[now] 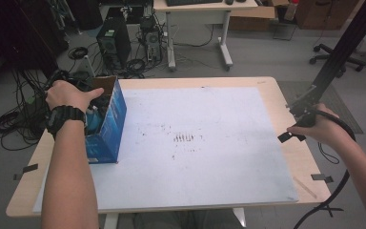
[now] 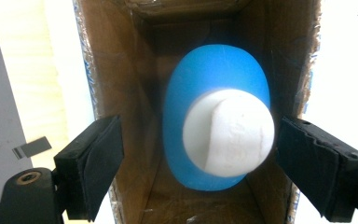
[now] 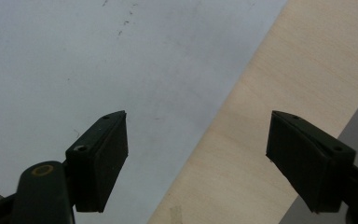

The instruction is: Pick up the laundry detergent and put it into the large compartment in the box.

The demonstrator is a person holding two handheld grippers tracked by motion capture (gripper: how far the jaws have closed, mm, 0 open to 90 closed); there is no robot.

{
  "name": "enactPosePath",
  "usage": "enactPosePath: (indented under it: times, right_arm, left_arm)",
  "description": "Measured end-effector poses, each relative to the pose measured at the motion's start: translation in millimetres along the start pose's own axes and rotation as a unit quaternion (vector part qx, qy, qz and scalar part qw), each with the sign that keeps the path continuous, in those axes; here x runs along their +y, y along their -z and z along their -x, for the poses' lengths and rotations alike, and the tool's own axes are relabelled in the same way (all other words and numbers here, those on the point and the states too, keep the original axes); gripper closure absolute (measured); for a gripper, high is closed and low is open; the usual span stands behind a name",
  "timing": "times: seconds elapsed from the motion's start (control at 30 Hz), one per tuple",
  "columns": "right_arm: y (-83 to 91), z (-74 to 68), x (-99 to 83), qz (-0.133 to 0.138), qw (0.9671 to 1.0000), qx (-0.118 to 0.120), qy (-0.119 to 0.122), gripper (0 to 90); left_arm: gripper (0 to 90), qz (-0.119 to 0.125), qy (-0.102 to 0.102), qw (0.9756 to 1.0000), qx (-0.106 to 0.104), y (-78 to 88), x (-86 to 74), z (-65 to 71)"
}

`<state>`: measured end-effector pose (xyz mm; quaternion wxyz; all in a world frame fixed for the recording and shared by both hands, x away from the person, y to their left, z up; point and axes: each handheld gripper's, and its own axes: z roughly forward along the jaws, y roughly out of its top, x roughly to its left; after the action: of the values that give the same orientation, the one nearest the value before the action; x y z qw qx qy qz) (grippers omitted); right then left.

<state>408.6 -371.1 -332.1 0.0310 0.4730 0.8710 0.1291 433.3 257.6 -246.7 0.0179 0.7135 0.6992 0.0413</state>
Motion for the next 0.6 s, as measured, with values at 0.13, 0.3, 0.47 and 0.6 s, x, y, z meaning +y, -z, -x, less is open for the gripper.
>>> enactPosePath:
  times: [0.13,0.3,0.47,0.6]
  right_arm:
    - [0.5,-1.2,0.4,0.001,1.0000,0.001,0.001,20.8]
    - [1.3,-2.4,0.9,0.002,1.0000,0.001,0.002,20.8]
    - [1.8,-2.6,0.5,0.003,1.0000,0.001,0.003,20.8]
    - [2.4,-2.6,0.0,0.004,1.0000,0.002,0.003,20.8]
  left_arm:
    - [15.6,0.005,-0.004,1.0000,-0.003,4.6,-0.4,2.0]
    - [15.1,0.010,-0.009,0.9999,0.001,11.8,-0.6,5.7]
    - [12.6,0.014,-0.007,0.9999,0.003,18.3,-1.9,6.1]
    - [11.0,0.019,-0.007,0.9998,0.003,23.3,-3.1,6.9]
